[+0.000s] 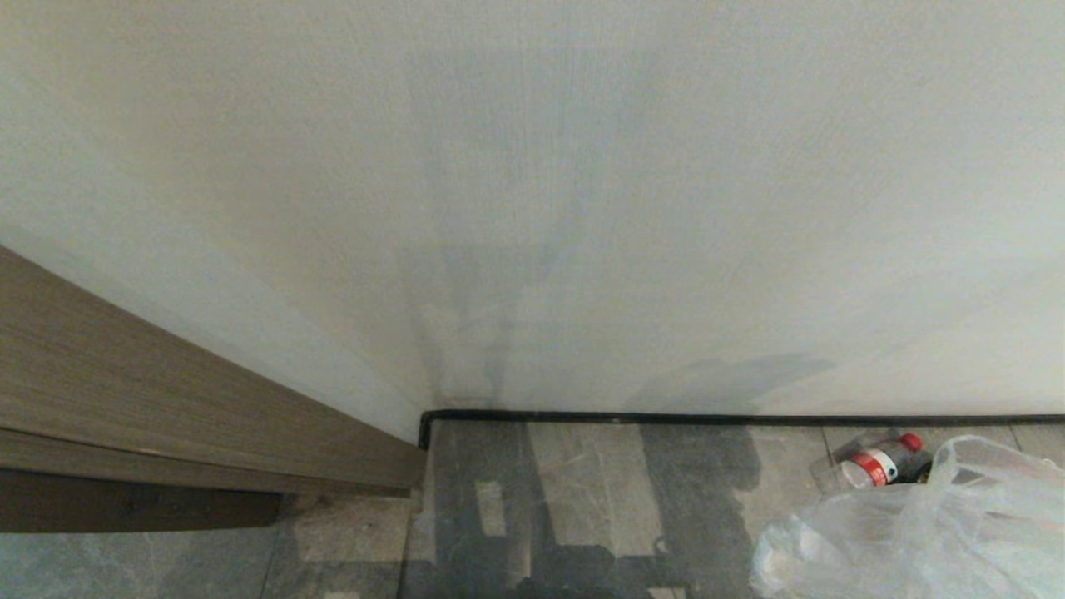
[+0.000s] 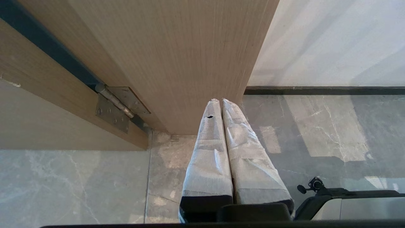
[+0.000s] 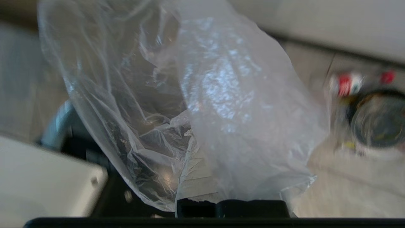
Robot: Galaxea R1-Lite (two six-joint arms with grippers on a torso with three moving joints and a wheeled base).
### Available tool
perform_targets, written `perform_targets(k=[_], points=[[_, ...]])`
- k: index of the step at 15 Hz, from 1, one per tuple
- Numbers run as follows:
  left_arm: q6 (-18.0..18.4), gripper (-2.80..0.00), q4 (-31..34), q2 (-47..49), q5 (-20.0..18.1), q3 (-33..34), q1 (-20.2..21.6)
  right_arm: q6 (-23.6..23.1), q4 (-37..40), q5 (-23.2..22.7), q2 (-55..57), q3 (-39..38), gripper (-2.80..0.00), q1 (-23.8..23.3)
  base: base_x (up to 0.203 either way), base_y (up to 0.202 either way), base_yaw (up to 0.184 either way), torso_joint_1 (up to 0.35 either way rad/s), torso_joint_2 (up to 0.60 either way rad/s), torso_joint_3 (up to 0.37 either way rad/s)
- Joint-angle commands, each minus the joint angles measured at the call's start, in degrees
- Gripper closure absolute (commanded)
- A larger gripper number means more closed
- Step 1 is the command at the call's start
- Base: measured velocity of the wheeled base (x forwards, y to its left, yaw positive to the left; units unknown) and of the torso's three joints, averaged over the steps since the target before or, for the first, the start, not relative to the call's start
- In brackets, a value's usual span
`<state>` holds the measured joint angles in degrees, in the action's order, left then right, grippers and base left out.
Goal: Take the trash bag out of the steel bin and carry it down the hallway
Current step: Put the trash bag at the door
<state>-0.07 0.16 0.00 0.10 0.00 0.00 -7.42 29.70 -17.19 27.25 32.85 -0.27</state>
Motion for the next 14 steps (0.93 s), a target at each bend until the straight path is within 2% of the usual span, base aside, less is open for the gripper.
perform_targets(k=[1,4,6,11,12,14], points=[[0.0,0.0,0.0,0.0,0.0,0.0,0.0,-1.9,0.9,-0.2,9.9,-0.3,0.0,0.0,0.0,0.0,0.0,0.0,0.0,0.0],[0.0,0.0,0.1,0.0,0.0,0.0,0.0,-3.4,0.7,0.0,15.0,-3.1,0.0,0.1,0.0,0.0,0.0,0.0,0.0,0.0],[0.0,0.0,0.0,0.0,0.0,0.0,0.0,-6.4,-0.1,-0.3,19.0,-2.6,0.0,0.1,0.0,0.0,0.0,0.0,0.0,0.0],[0.0,0.0,0.1,0.0,0.0,0.0,0.0,-6.6,-0.7,-2.0,25.4,-2.0,0.0,1.4,0.0,0.0,0.0,0.0,0.0,0.0],[0.0,0.0,0.0,0.0,0.0,0.0,0.0,-6.4,-0.7,-2.9,26.8,-1.8,0.0,1.7,0.0,0.0,0.0,0.0,0.0,0.0],[0.0,0.0,0.1,0.0,0.0,0.0,0.0,-5.4,-0.8,-7.7,29.8,-1.3,0.0,3.5,0.0,0.0,0.0,0.0,0.0,0.0]])
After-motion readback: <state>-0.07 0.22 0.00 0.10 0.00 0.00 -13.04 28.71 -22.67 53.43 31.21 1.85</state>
